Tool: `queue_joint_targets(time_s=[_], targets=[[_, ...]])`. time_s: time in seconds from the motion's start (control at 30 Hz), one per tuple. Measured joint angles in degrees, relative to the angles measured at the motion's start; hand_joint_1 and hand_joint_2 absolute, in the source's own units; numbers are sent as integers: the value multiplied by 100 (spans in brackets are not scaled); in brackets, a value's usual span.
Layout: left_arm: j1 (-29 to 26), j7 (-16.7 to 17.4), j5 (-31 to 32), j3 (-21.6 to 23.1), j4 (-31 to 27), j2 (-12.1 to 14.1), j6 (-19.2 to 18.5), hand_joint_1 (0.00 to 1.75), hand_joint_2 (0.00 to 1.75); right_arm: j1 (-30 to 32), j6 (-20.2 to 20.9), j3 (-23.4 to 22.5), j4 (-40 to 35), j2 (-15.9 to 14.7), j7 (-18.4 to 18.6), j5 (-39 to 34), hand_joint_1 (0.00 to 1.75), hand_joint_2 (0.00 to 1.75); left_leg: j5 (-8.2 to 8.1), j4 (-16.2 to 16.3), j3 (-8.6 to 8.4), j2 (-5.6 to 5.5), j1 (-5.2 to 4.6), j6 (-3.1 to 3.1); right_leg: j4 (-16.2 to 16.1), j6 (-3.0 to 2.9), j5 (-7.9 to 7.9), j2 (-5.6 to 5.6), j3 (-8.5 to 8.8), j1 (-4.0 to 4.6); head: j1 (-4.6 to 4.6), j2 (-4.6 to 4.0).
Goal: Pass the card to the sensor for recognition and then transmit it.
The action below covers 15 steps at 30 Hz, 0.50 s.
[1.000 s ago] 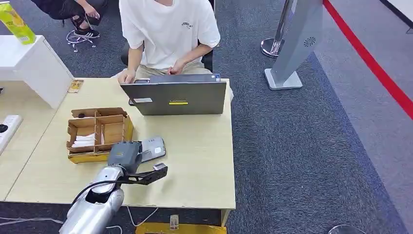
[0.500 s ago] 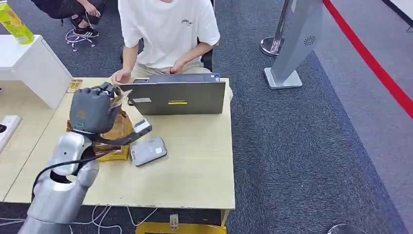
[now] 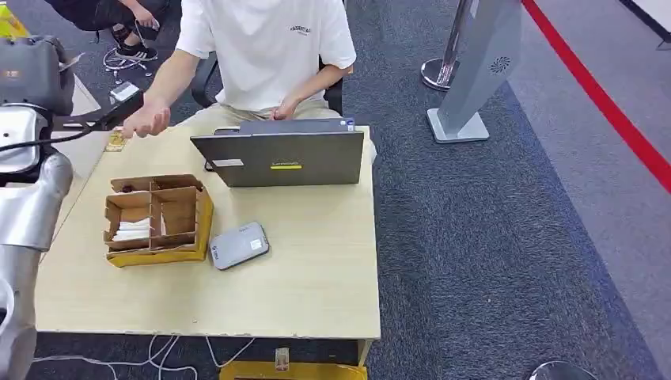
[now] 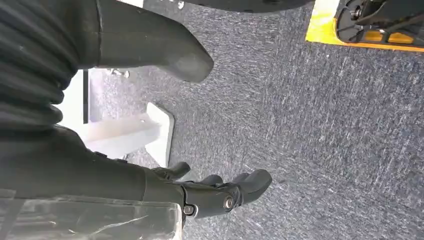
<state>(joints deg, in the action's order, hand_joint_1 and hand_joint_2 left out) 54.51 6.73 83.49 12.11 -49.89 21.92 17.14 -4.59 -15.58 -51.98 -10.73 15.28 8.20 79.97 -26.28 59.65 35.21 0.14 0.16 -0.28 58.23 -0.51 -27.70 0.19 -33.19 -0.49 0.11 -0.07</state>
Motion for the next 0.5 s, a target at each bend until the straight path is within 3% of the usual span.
queue_joint_targets(time_s=[0.1,0.3,0.33,0.5], targets=[[239,131,-2,0,517,-2,67,175,175,-17,0,17,0,0,-2,0,0,175,-1,0,2,1,-1,0,0,0,0,1,-1,-1,0,0],[426,168,-15,0,954,-22,87,175,175,-15,9,22,0,0,-2,0,0,175,-1,0,4,-1,-1,0,-2,0,-1,0,-2,-1,2,0],[446,168,-15,0,998,-26,87,0,175,-14,9,22,0,0,-2,0,0,175,-1,0,4,-1,-1,0,-1,0,-1,0,-2,-1,2,0],[472,168,-118,0,1138,-42,133,0,175,-14,9,22,0,0,-2,0,0,175,0,0,3,-1,0,0,1,0,0,0,-2,0,2,0]])
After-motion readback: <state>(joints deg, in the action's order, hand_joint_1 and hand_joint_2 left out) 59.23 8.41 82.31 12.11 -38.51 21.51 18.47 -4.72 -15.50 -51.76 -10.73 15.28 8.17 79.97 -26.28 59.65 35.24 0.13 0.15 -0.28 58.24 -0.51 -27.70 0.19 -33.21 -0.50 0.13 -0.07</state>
